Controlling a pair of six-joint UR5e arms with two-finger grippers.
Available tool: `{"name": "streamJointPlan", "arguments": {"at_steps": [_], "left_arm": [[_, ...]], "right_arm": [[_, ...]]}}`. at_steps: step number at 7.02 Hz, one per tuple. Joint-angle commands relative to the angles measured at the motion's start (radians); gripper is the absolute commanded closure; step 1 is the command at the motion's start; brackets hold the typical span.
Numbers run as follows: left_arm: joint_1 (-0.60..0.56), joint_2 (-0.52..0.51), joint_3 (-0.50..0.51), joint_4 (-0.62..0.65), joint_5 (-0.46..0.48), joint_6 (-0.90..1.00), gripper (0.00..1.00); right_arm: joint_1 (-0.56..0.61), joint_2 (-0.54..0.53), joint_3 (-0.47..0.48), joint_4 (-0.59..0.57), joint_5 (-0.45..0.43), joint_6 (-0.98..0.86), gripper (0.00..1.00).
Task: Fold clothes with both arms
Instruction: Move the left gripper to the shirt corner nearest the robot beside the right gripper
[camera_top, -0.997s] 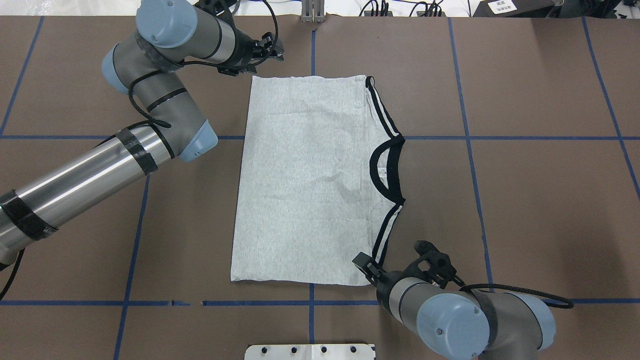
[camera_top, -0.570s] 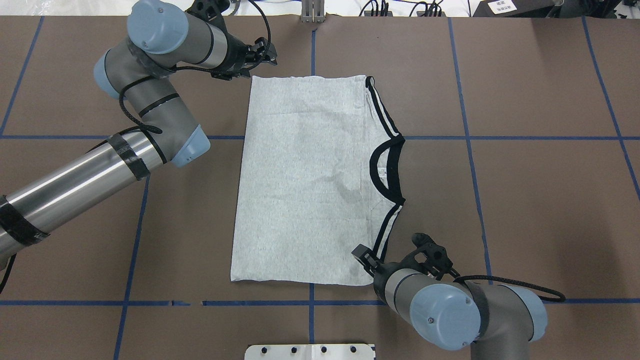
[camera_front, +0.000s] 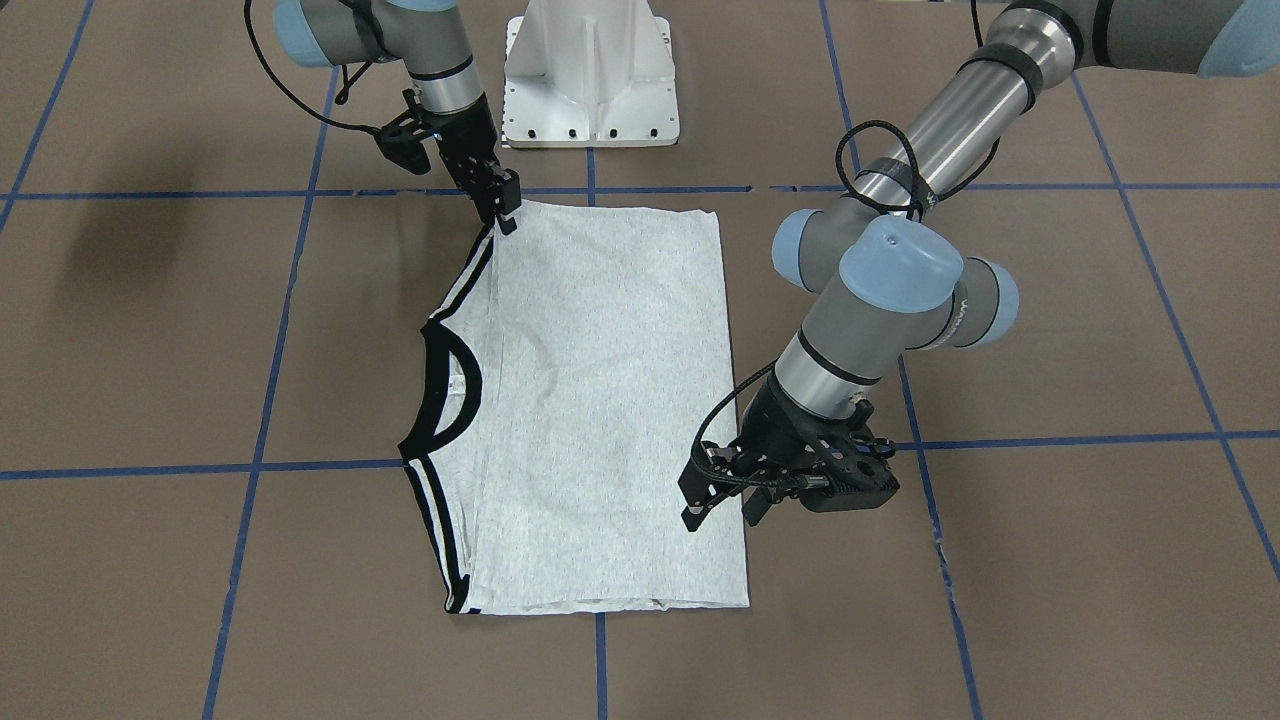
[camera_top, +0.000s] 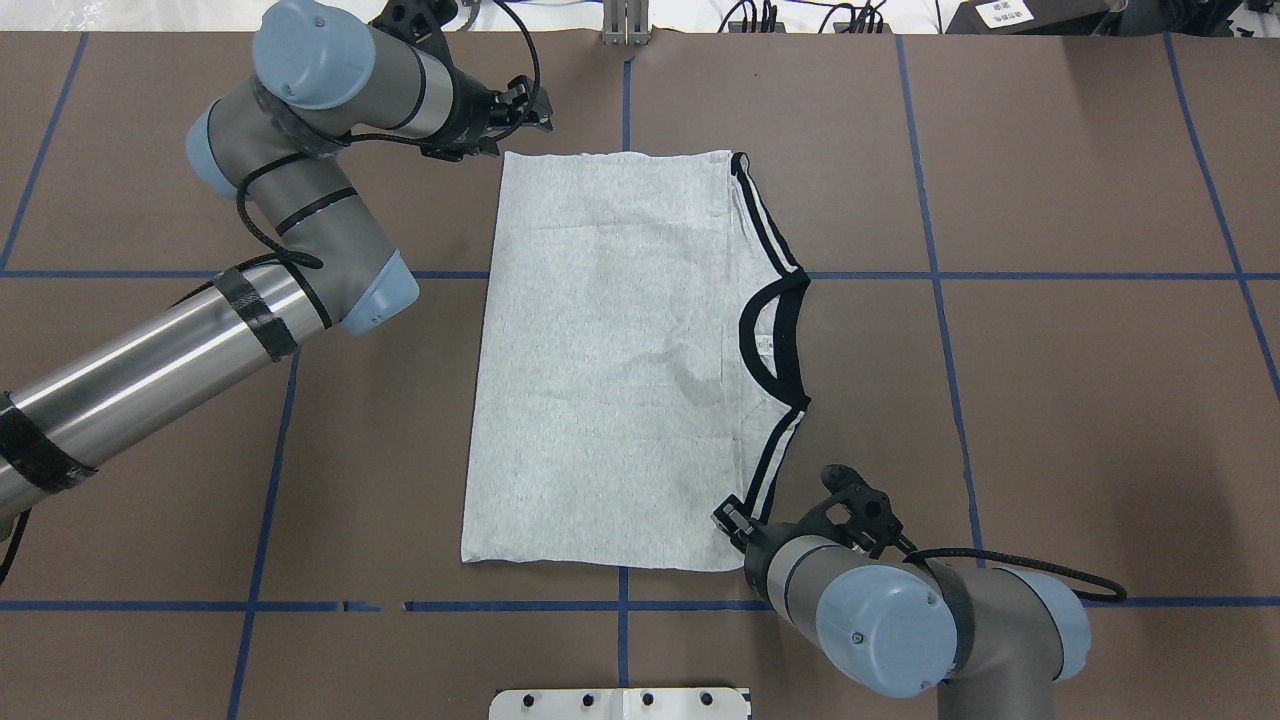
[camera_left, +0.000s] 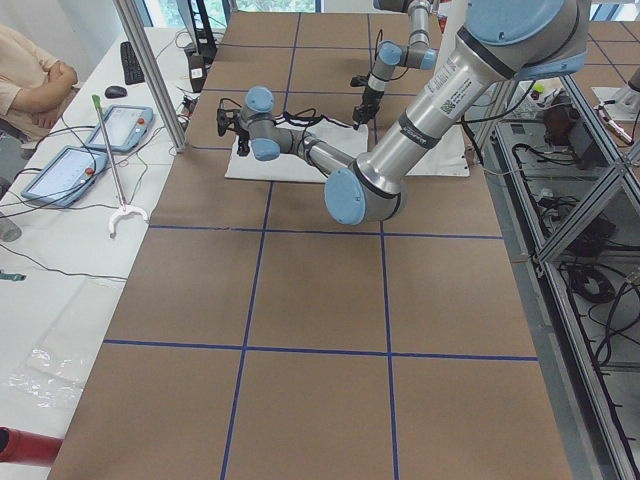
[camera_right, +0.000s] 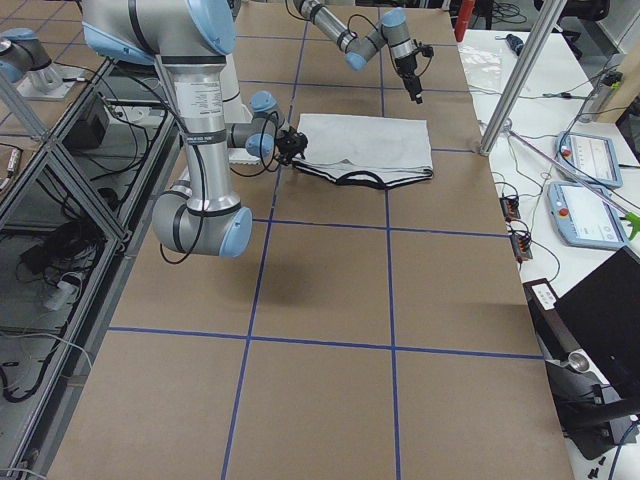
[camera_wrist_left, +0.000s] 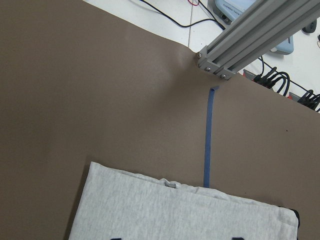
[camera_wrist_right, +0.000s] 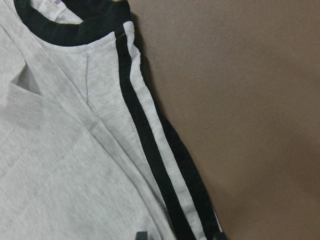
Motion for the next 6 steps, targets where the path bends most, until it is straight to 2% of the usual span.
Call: {"name": "streamJointPlan", "arguments": {"at_steps": [1, 2, 3, 5, 6], "left_arm": [[0.000, 0.020, -0.009, -0.001, 0.000, 0.000, 0.21], [0.005, 0.080, -0.086, 0.006, 0.002, -0.002, 0.21], [0.014, 0.124, -0.193, 0.093, 0.000, -0.052, 0.22], [0.137, 0.396, -0.524, 0.118, 0.030, -0.152, 0.21], [0.246, 0.503, -0.640, 0.118, 0.114, -0.237, 0.21]], "right_arm": [[-0.003, -0.002, 0.009, 0.002, 0.003, 0.001, 1.00], [-0.017, -0.005, 0.009, 0.002, 0.003, -0.001, 1.00], [-0.019, -0.005, 0.021, 0.003, 0.003, -0.001, 1.00], [-0.014, -0.026, 0.075, 0.002, 0.006, -0.002, 1.00], [-0.011, -0.028, 0.077, 0.002, 0.006, -0.002, 1.00]]}}
